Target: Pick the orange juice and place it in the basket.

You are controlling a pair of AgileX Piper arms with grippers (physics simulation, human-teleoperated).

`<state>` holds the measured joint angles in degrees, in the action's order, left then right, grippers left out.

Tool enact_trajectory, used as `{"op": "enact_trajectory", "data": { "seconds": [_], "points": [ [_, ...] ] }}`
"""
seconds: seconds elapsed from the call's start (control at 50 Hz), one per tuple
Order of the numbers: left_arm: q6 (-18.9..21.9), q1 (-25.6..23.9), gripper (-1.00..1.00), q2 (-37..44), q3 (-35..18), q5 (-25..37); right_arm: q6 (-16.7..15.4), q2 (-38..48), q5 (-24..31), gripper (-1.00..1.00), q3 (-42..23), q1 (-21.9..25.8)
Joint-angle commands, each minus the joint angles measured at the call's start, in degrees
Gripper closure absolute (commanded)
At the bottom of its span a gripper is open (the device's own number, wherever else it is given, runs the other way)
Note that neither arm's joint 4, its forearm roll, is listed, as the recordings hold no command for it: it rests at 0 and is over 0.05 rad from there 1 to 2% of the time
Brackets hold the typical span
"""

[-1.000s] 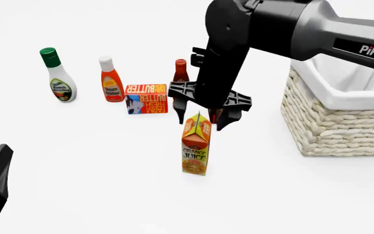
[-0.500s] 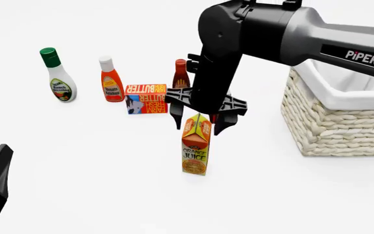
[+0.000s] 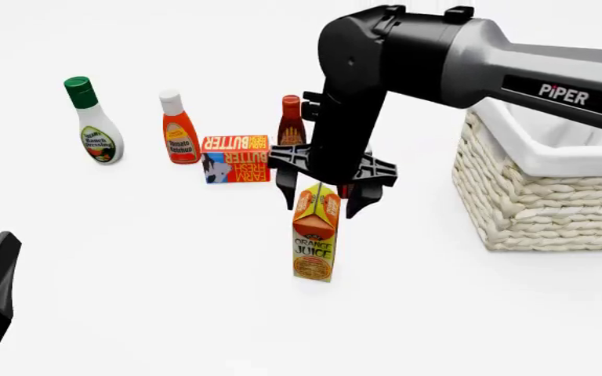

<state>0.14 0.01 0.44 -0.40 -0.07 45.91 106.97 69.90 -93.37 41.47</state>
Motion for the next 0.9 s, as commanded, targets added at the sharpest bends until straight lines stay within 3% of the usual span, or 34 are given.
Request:
{"op": "enact_trajectory", "data": {
  "seconds": [0.02,0.9],
  "points": [
    [0.0,0.0,-1.0,0.0,0.0,0.0,0.1,0.6,0.0,-1.0,-0.3,0.0],
    [0.0,0.0,-1.0,0.0,0.0,0.0,0.3,3.7,0.0,-1.0,-2.4,-0.4]
  ]
}}
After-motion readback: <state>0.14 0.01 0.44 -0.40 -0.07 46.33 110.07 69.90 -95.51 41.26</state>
